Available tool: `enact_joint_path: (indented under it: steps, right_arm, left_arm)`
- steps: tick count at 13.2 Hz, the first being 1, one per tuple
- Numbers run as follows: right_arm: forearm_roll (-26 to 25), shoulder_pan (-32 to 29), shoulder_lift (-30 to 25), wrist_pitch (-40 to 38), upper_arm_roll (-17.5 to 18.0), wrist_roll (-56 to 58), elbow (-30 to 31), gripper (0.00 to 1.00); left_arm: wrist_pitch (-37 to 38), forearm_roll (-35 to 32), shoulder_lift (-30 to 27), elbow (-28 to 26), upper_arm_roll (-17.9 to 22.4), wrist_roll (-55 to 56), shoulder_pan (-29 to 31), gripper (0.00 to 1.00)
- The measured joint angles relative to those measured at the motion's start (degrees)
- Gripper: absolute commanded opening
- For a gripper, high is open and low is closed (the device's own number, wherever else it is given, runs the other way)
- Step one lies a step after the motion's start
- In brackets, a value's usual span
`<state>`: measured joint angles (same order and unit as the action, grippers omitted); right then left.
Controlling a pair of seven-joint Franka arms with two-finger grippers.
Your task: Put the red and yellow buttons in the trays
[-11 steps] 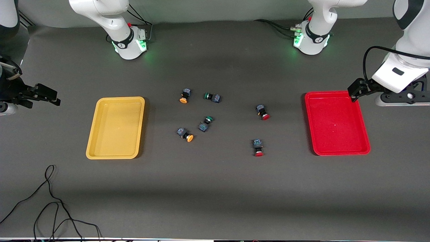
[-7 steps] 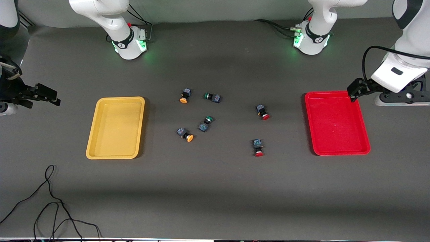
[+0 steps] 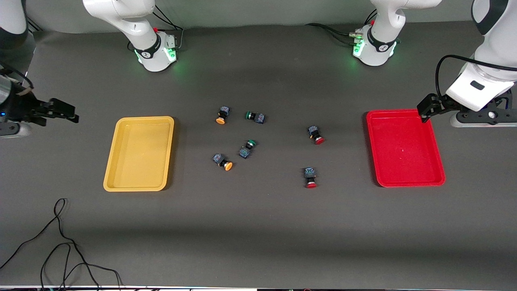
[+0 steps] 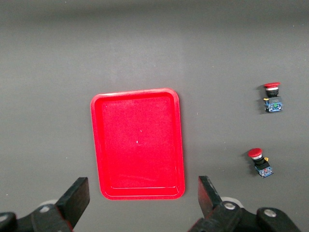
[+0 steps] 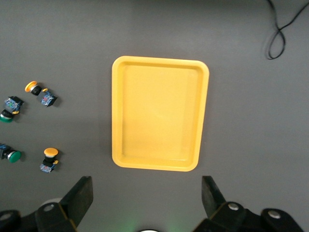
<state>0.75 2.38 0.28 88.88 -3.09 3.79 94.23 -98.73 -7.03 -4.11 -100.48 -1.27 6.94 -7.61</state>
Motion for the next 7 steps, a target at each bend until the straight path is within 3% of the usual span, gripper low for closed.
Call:
enact_joint_path:
  steps: [4, 7]
  right_arm:
    - [3.89, 5.92, -3.56, 3.92, 0.28, -9.64, 7.82, 1.0]
    - [4.54, 13.88, -7.74, 9.9, 0.4, -22.39, 16.35, 1.0]
  left_arm:
    - [0.09, 0.14, 1.19, -0.05, -2.21, 0.52, -0.58, 1.0]
    - [-1.1, 0.26, 5.09, -0.13, -8.4, 9.87, -1.21, 1.0]
